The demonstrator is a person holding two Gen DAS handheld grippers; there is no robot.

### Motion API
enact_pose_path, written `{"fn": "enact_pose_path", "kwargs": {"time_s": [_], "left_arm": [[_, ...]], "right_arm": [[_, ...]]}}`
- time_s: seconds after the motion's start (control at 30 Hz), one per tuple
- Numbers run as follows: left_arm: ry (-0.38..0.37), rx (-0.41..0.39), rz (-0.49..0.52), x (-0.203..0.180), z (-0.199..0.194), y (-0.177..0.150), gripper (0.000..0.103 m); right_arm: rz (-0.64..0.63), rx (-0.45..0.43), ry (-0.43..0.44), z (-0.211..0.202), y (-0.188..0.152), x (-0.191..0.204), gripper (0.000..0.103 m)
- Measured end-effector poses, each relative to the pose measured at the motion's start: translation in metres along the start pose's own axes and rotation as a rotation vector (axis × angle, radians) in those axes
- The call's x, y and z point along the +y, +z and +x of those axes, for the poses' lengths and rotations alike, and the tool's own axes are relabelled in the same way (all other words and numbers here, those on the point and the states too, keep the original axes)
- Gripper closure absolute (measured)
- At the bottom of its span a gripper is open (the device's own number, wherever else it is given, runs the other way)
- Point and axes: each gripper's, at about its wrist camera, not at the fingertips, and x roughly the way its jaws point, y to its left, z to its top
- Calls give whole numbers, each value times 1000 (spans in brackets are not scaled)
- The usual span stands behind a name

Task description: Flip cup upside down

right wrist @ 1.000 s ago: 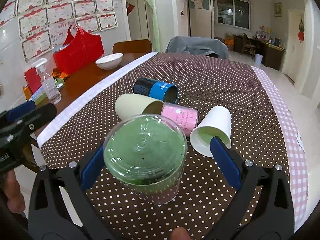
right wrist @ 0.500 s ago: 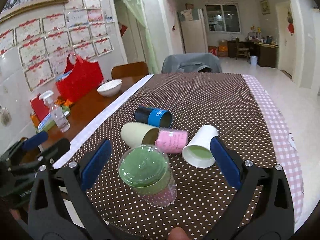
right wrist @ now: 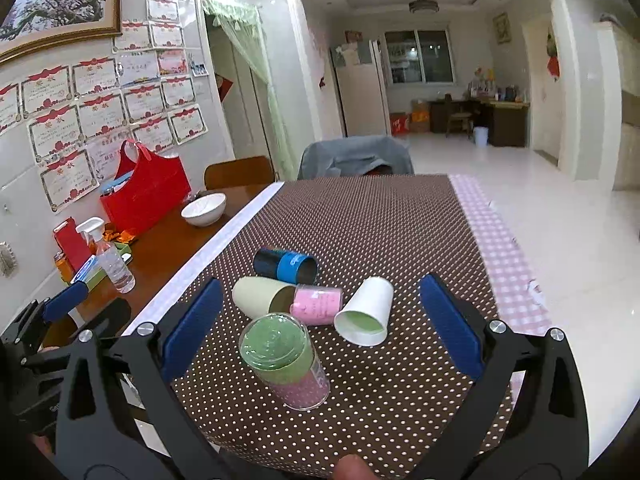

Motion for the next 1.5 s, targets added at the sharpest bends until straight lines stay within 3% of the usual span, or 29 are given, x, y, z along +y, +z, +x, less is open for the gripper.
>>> {"fn": "enact_pose_path", "kwargs": {"time_s": [0.6,1.5], "left_arm": [[-9,-47,3,-9,-34,9,19],[6,-76,-6,-8,-47,14,19]], "right_arm": [[-45,-94,-85,-43,4,11,6],[-73,-101,-87,-50,3,18,6]]}}
